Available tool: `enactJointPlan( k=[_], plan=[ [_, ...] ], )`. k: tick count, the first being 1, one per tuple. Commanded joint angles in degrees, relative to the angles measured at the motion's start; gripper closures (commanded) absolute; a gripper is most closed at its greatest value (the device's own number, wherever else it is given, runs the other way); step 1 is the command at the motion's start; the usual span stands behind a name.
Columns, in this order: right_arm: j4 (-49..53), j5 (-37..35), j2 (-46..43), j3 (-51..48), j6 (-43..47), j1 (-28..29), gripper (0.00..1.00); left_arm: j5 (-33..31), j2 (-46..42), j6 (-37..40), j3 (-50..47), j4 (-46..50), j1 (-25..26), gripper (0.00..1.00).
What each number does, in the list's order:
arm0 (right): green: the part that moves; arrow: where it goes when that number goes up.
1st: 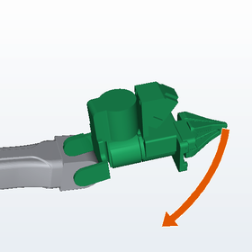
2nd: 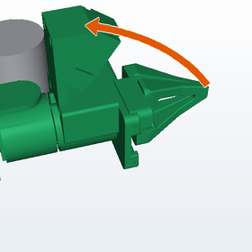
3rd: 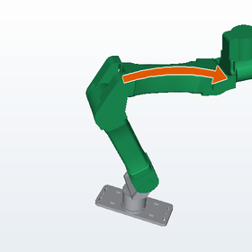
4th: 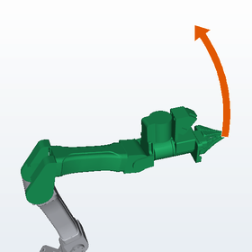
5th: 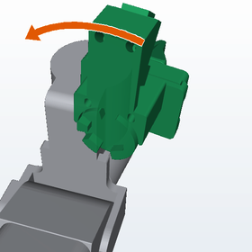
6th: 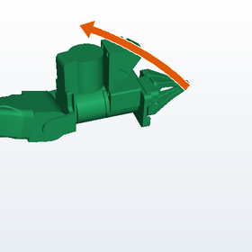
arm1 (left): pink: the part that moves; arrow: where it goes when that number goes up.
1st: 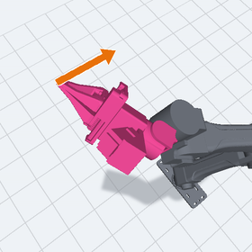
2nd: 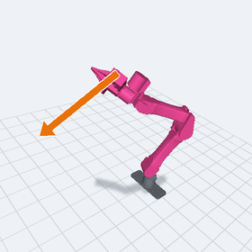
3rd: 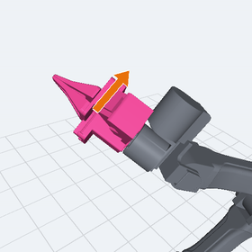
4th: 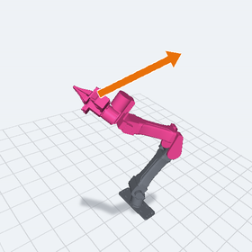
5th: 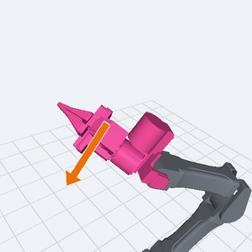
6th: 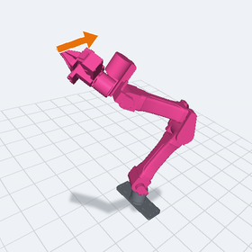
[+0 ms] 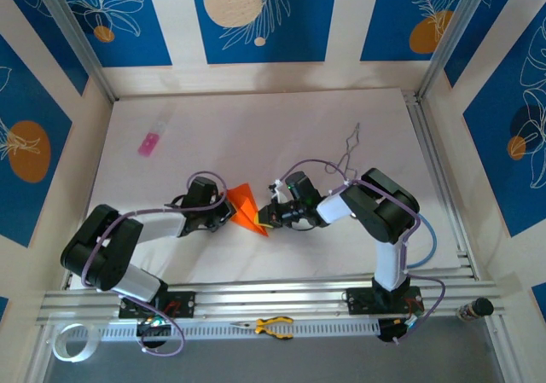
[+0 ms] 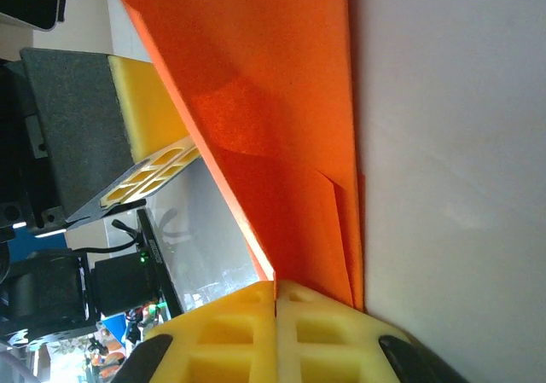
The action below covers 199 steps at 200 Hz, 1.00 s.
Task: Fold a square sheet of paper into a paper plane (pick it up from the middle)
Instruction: Fourth fold the wing at the center of the table.
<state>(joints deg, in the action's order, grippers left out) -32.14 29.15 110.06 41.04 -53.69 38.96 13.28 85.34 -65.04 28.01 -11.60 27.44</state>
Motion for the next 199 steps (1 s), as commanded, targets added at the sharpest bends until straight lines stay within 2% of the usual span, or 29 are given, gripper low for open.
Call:
enactJointPlan(
  k=[1,90,199],
  plan=[
    [1.46,-1.66,-1.11,-1.48,-0.45,-0.55,1.00,-0.77,0.69,-0.94,-2.23,1.03,-0.38,1.00],
    [0.28,-1.81,-1.03,-2.07,-1.06,-0.94,1.00,-1.62,-0.09,0.40,-1.23,3.41,-0.37,1.00],
    [-2.72,1.89,1.51,-2.27,-2.77,-1.97,1.00,-1.61,-0.10,1.69,-0.01,3.44,-0.40,1.00]
  ],
)
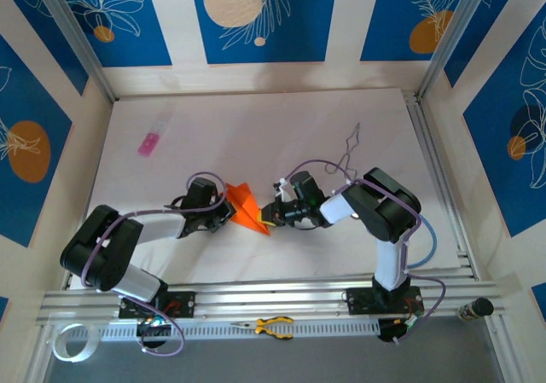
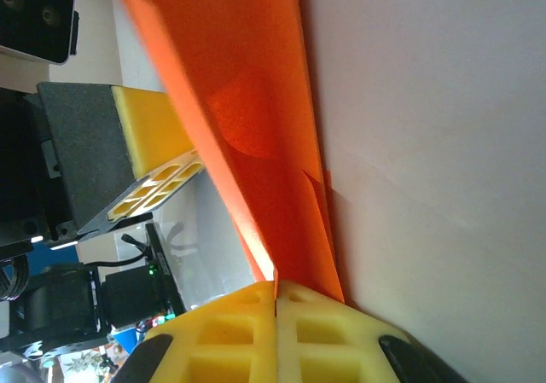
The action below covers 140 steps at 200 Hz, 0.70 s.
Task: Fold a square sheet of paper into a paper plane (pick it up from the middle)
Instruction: Fourth fold the wing at the center of the table.
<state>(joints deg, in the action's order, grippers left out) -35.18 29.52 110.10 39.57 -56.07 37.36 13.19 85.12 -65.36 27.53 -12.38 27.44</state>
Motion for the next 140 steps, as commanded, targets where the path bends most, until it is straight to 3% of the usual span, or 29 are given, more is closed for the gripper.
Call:
enactJointPlan(
  k=[1,57,107,140],
  plan=[
    [0.30,1.55,1.49,-0.77,-0.33,-0.37,1.00,-1.51,0.13,2.05,0.49,4.22,-0.39,1.00],
    [3.63,1.42,2.18,0.81,0.81,0.34,1.00,-0.84,0.15,3.42,1.48,4.23,-0.37,1.00],
    [4.74,1.25,2.40,1.21,0.97,0.30,1.00,0.50,-4.20,8.14,3.52,4.26,-0.28,0.91],
    [5.41,1.02,2.75,1.57,0.84,0.43,1.00,5.16,-4.53,9.92,4.37,-1.22,0.04,0.91]
  ],
)
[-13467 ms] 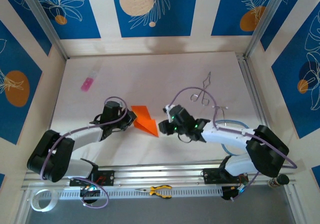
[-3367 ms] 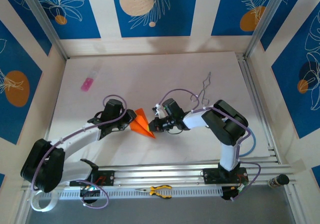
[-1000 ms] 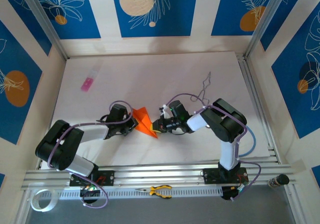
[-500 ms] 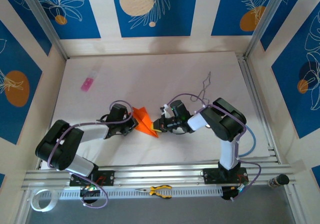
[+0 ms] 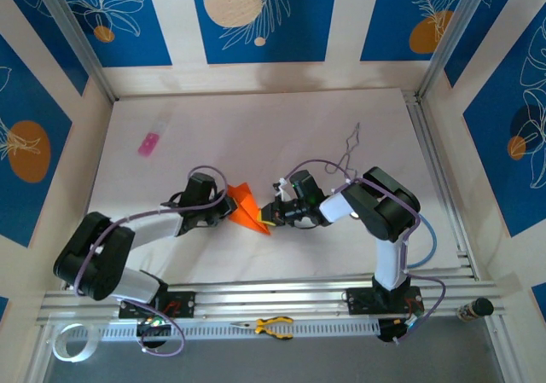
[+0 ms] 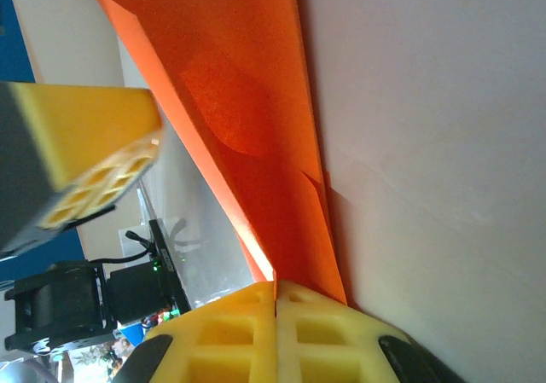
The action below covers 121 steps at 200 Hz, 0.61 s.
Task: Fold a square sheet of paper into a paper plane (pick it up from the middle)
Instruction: Fourth fold the wing at the center of the table.
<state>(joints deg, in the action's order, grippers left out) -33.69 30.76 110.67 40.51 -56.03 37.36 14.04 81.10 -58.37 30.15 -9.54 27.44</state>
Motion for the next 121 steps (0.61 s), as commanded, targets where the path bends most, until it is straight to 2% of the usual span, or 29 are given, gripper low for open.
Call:
enactJointPlan(
  k=[1,49,83,121],
  plan=[
    [3.91,-0.24,2.22,0.58,0.82,0.43,1.00,4.58,-0.42,2.96,1.75,-4.29,0.05,0.91],
    [4.81,-0.51,2.34,0.87,0.85,0.45,1.00,11.59,6.72,0.62,2.98,-15.01,1.02,0.94],
    [4.98,-0.30,2.48,0.93,0.83,0.43,1.00,10.15,10.75,-3.26,1.39,-20.22,1.12,0.95],
    [5.19,-0.24,2.44,0.89,0.84,0.43,1.00,7.38,12.84,-4.75,0.33,-21.14,1.10,0.96]
  ],
)
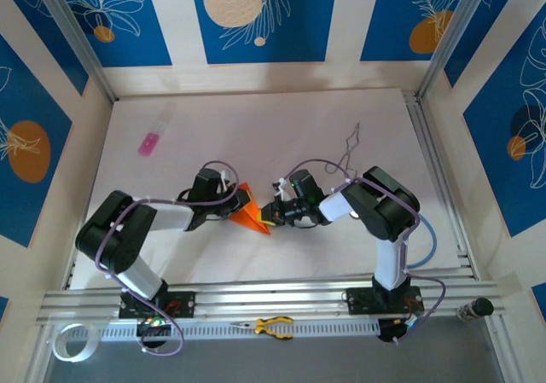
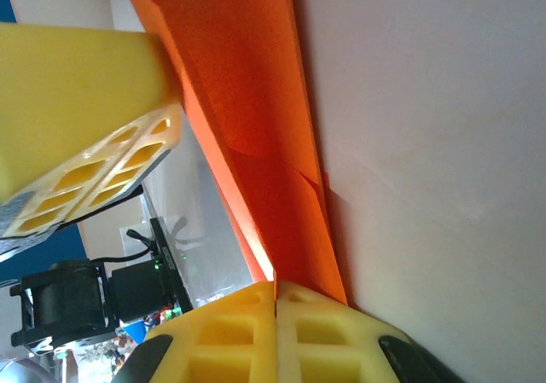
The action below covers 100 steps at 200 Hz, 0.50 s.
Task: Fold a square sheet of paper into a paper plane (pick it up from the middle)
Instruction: Fourth fold the wing at the center of the table.
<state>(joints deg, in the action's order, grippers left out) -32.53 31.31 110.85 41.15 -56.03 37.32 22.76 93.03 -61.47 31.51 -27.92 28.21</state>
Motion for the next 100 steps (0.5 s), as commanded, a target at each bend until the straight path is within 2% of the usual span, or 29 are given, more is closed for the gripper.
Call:
enactJointPlan(
  k=[1,100],
  plan=[
    [4.04,-0.76,2.31,0.25,0.88,0.47,1.00,-1.37,0.96,-1.64,-1.02,-2.71,0.35,0.96],
    [6.22,-0.80,2.61,1.09,1.41,0.45,1.00,-4.24,2.49,-0.30,0.80,2.07,0.36,0.96]
  ],
)
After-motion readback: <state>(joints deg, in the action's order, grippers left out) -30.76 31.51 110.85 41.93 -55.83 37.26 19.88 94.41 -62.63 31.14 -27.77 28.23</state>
